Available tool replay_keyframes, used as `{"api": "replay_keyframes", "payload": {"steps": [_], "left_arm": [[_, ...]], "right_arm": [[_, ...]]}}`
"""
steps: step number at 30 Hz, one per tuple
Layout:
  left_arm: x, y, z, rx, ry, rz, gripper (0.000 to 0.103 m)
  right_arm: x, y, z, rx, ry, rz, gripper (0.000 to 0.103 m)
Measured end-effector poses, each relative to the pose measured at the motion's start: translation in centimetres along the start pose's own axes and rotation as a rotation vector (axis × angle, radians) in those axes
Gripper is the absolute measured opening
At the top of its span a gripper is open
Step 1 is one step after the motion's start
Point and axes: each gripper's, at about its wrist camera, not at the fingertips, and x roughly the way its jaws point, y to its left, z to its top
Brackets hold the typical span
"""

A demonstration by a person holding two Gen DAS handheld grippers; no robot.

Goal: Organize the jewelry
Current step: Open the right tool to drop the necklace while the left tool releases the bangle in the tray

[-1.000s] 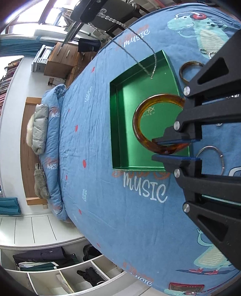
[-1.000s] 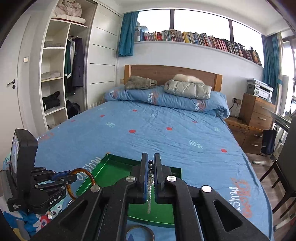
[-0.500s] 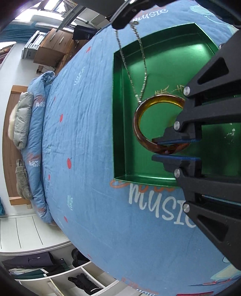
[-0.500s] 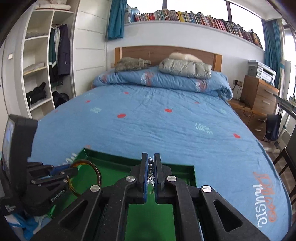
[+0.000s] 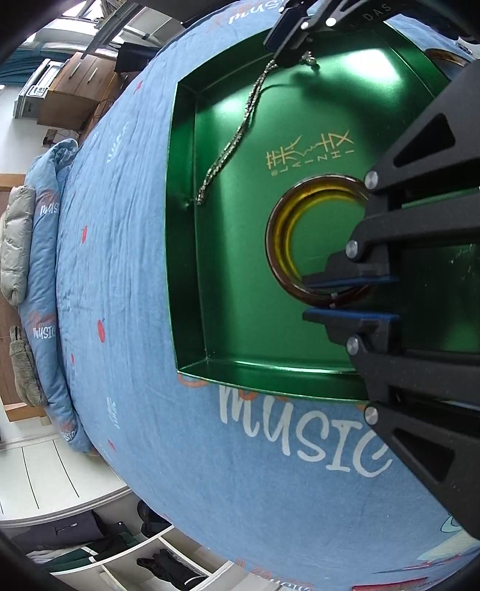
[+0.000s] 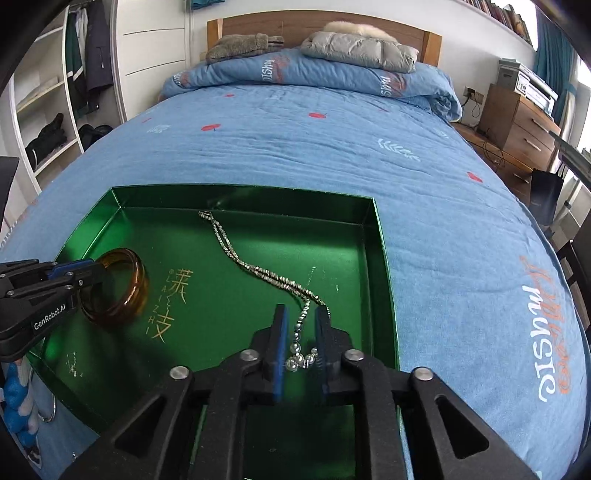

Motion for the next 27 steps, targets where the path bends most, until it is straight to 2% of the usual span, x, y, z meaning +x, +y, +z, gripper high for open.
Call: {"api": "replay_keyframes", "payload": {"steps": [1, 2, 5, 9, 10, 13, 19, 27], "left_arm": [[0.0, 0.0, 0.0, 0.000, 0.000, -0.005, 0.011], [-0.1, 0.0, -0.1, 0.001, 0.001, -0.011, 0.012], [-1.1, 0.5, -0.2, -0.006, -0.010, -0.022, 0.014], [-4.4, 1.4, -0.1, -0.017, -0.059, -0.038, 0.016], [-5.4, 1.6, -0.1, -0.017, -0.074, -0.042, 0.019], [-8.9, 2.5, -0.4, -0.020, -0.114, -0.044, 0.025], [-16.0, 4.7, -1.8, -0.040, -0.186, -0.063, 0.027], [-24.0, 6.6, -6.1, -0.032, -0.264, -0.041, 0.028]], "right_arm": [[-0.1, 0.0, -0.2, -0.001, 0.005, -0.001, 0.042], [-0.1, -0.1, -0.2, -0.001, 0.007, 0.003, 0.053], [-1.1, -0.2, -0.5, -0.002, -0.001, 0.011, 0.055], [-4.1, -0.5, -0.3, 0.002, -0.045, 0.012, 0.056], [-4.9, -0.7, -0.1, 0.002, -0.057, 0.010, 0.057], [-8.5, -0.9, -0.1, -0.001, -0.097, 0.001, 0.058], [-16.5, -1.2, -0.5, 0.000, -0.198, 0.001, 0.059], [-26.4, -0.5, -3.2, -0.009, -0.330, 0.038, 0.059]]}}
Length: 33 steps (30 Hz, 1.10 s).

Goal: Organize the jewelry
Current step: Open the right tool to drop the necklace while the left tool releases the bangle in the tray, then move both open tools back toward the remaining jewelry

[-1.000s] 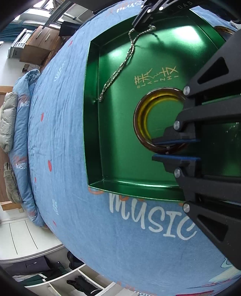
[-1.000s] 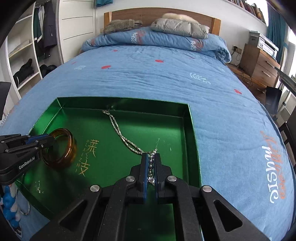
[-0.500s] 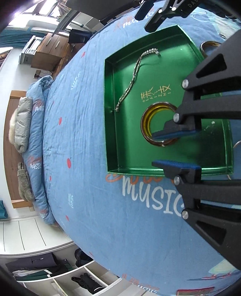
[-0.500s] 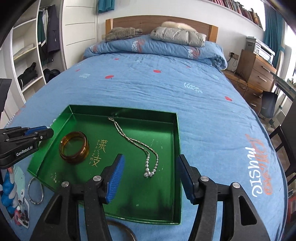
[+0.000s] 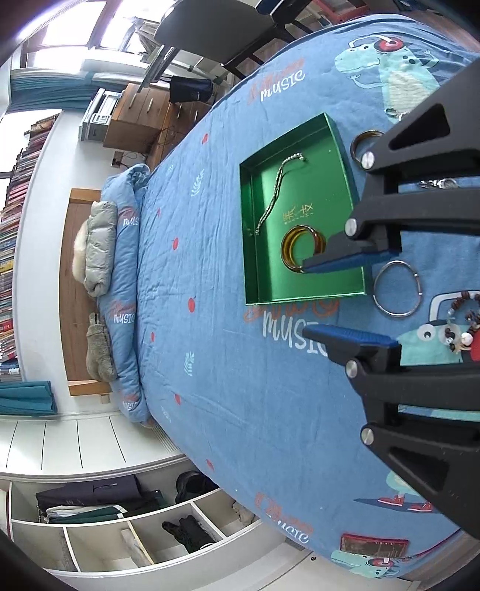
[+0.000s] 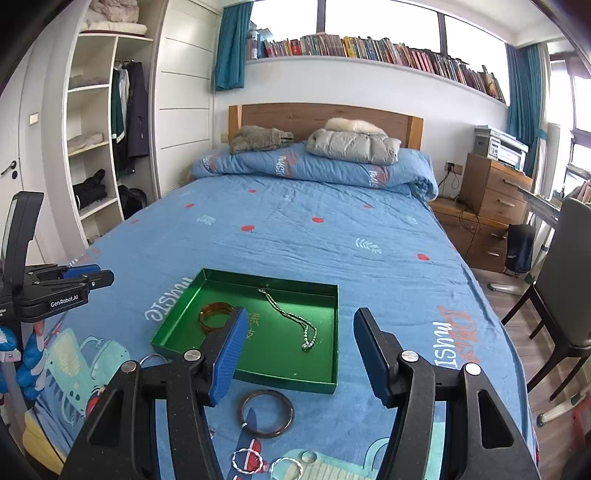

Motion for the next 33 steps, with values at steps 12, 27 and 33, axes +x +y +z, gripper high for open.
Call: {"api": "replay_keyframes", "payload": {"steps": [12, 27, 33], "left_arm": [[-8.8, 3.5, -4.3, -0.043, -0.085, 0.025, 0.028], [-10.6, 5.5, -10.0, -0.065, -0.064, 0.028, 0.028], [-7.9, 3.1, -12.4, -0.048, 0.012, -0.026, 0.028]], "right_arm": [[-8.6, -0.1, -2.8, 0.016, -0.085, 0.028, 0.044], [-10.0, -0.1, -9.2, 0.062, -0.051, 0.101, 0.035], [-8.0, -0.6, -12.4, 0.106, 0.028, 0.108, 0.029]]}}
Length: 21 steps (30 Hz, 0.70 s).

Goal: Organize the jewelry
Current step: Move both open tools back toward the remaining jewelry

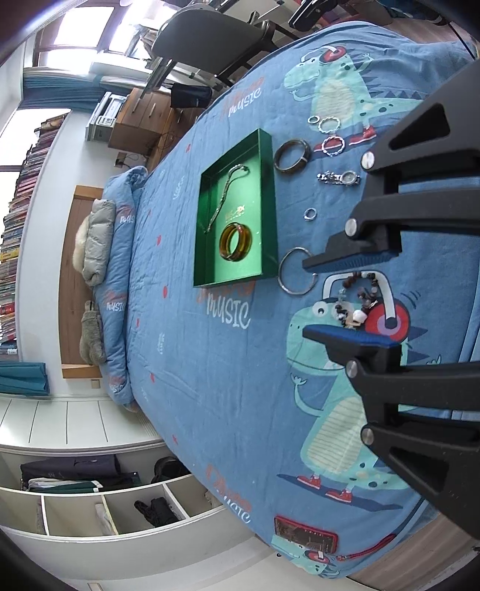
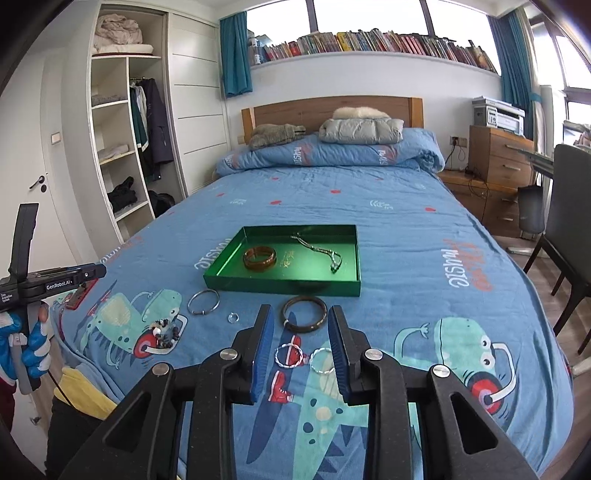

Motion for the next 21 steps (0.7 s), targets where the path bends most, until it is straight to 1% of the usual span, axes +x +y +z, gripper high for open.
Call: {"api": "replay_keyframes", "payload": {"steps": [5, 11, 16, 21], "left_arm": [[2.4, -2.5, -1.7, 0.034, 0.041, -0.045, 0.028], [5.4, -6.6, -3.5, 0.124, 0.091, -0.126, 0.028], [8.0, -9.5, -4.3, 0.180, 0.139, -0.186, 0.028], [11.0, -11.6, -4.3, 0.204, 0.189, -0.235, 0.028]], "right_arm": [[2.2, -1.1, -2.0, 0.046, 0.065, 0.003, 0.023], [5.3, -0.9, -3.8, 0.071, 0.140, 0.041, 0.023], [8.2, -1.7, -4.6, 0.089, 0.213, 0.024, 0.023], [11.3, -3.1, -5.1, 0.106, 0.288, 0.003, 0.023]]}}
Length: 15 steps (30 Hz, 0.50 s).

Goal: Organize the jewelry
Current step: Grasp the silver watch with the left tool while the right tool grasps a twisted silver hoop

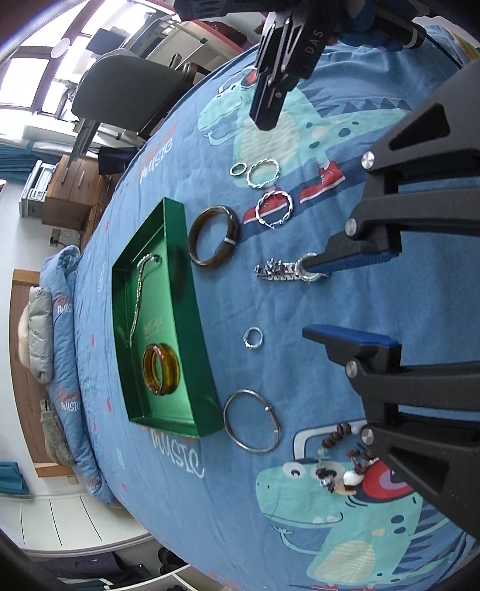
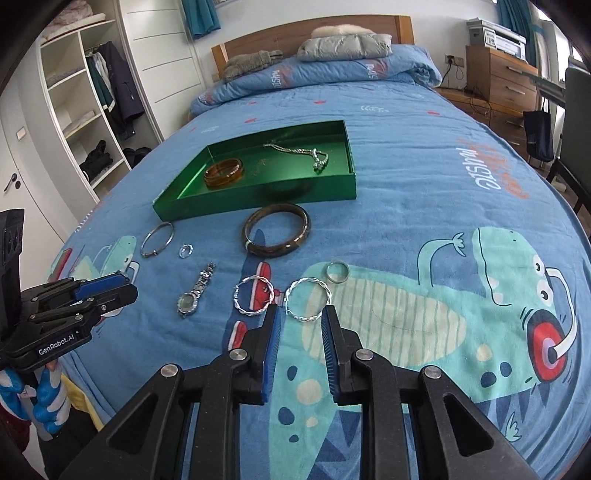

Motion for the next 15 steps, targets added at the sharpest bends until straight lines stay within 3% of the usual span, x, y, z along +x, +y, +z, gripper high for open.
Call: {"api": "replay_keyframes", "payload": {"steps": [7, 15], "left_arm": [[4.2, -1.3, 0.9, 0.019, 0.063, -0.026, 0.028], [7.1, -1.8, 1.5, 0.048, 0.092, 0.000, 0.028]], "right_arm": [[3.4, -1.4, 0.6, 0.022, 0.065, 0.000, 0.023], [5.7, -1.6, 0.6, 0.018, 0.095, 0.006, 0.023]]}}
